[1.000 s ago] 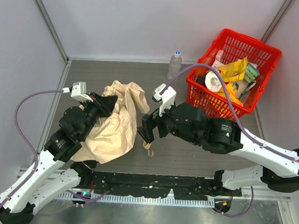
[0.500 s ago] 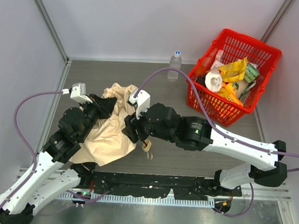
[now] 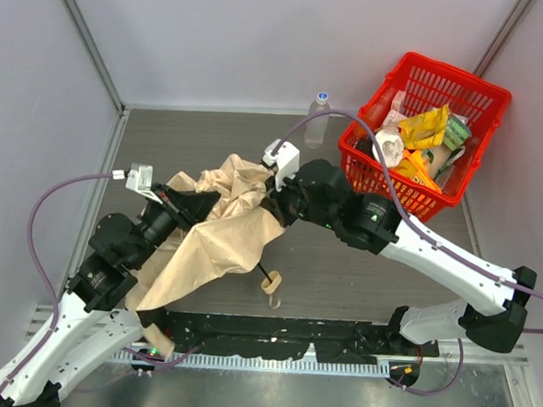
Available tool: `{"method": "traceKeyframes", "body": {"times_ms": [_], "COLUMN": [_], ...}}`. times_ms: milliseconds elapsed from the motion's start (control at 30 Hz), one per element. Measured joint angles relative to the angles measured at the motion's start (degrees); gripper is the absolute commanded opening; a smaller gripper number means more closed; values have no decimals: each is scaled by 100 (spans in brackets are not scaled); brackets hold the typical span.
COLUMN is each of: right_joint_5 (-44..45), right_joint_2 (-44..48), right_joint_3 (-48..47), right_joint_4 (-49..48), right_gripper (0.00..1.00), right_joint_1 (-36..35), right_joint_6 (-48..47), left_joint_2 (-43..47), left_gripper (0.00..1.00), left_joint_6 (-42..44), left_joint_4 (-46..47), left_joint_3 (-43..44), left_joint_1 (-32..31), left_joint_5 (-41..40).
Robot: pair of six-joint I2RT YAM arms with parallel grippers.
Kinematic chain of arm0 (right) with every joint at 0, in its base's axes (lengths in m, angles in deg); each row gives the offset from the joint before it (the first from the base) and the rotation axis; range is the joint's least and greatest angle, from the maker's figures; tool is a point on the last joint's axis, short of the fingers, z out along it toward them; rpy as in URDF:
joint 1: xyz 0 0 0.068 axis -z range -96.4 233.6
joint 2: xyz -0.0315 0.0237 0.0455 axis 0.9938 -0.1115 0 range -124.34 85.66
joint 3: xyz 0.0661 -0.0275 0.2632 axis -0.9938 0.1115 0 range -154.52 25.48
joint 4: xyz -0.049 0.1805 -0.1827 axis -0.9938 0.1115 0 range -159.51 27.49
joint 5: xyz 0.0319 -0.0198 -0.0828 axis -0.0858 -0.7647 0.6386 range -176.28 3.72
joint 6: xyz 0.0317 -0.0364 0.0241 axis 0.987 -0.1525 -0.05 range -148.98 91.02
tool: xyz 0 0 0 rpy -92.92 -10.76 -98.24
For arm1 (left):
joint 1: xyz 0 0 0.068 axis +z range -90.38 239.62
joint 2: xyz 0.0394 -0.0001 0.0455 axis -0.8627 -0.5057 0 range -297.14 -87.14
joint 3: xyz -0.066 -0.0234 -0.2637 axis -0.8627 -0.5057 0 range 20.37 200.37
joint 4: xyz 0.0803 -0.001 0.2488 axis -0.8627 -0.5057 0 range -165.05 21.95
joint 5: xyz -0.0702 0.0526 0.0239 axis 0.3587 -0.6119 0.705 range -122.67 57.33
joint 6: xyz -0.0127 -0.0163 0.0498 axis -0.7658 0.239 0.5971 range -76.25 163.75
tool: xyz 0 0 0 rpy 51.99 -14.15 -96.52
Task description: Put away the umbrella
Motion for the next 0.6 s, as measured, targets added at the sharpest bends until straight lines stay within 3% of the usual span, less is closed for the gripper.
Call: {"method": "traceKeyframes", "body": {"times_ms": [100,167,200,400,500,600], "right_joint_5": [-223,-321,-358,-1019,-1147,-1104], "right_joint_2": [295,417,448,498,769,1158], "right_joint_3": [205,245,249,293,505,577], "right_joint_4": [-55,-74,-74,278,562,885], "right_gripper": [1,15,33,72,84,89], "right_joint_1": [153,205,212,227,227,227], "right_joint_6": [-363,-531,-584,-411,-247,-188], "left_joint_2": [111,46,-24,-348,-468,-557], "left_gripper": [0,0,0,0,0,0], "left_joint_6": [35,37,35,-37,-74,-79], "left_joint_4": [216,350,407,553,531,520], "left_joint_3": [-214,-254,-254,-254,-254,-249], "left_joint_1": [0,0,0,0,0,0], "left_joint_5": [533,857,999,1322,1320,1373]}}
